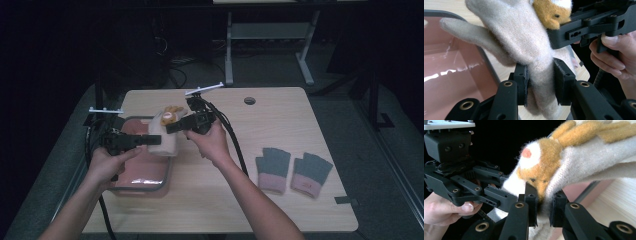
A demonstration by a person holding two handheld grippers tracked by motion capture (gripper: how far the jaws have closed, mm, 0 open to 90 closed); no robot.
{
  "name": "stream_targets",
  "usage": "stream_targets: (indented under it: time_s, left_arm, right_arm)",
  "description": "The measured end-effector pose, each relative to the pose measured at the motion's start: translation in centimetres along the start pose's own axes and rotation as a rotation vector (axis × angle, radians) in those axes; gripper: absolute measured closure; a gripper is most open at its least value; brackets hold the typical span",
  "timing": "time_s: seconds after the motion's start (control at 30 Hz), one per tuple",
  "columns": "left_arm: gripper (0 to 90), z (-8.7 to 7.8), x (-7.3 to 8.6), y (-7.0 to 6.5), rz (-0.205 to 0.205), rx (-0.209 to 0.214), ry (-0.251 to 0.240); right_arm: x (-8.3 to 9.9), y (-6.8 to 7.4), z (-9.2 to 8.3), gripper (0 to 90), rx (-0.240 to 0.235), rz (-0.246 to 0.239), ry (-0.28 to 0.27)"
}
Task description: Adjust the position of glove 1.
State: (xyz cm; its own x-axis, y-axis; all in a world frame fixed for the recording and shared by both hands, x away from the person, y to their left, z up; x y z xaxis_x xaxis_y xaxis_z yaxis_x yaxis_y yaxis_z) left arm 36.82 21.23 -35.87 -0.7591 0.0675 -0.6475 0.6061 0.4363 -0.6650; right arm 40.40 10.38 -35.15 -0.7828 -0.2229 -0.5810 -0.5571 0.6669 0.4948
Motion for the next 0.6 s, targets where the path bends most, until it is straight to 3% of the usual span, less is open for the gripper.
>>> stream_targets:
  time_s: [0.6]
  left_arm:
    - [67.7,-3.1,0.4,1.9,-0.034,-0.027,-0.018]
  right_arm:
    - [-1.0,2.1,3.1,79.7,-0.031,-0.013,0.030]
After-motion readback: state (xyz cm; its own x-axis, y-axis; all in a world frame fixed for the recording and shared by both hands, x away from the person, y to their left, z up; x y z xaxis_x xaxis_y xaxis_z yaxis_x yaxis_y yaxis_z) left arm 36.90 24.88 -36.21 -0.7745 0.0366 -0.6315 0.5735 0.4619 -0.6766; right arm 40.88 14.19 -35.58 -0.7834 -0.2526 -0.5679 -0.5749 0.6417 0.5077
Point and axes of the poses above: each handheld gripper's, and its own axes: z roughly forward along the jaws, x roughly out of its underside, y roughly to its left, the point moved 9 cm from there along z, roughly forward along the jaws, and after that the axes turned 13 degrees about x, right-handed, at the moved point
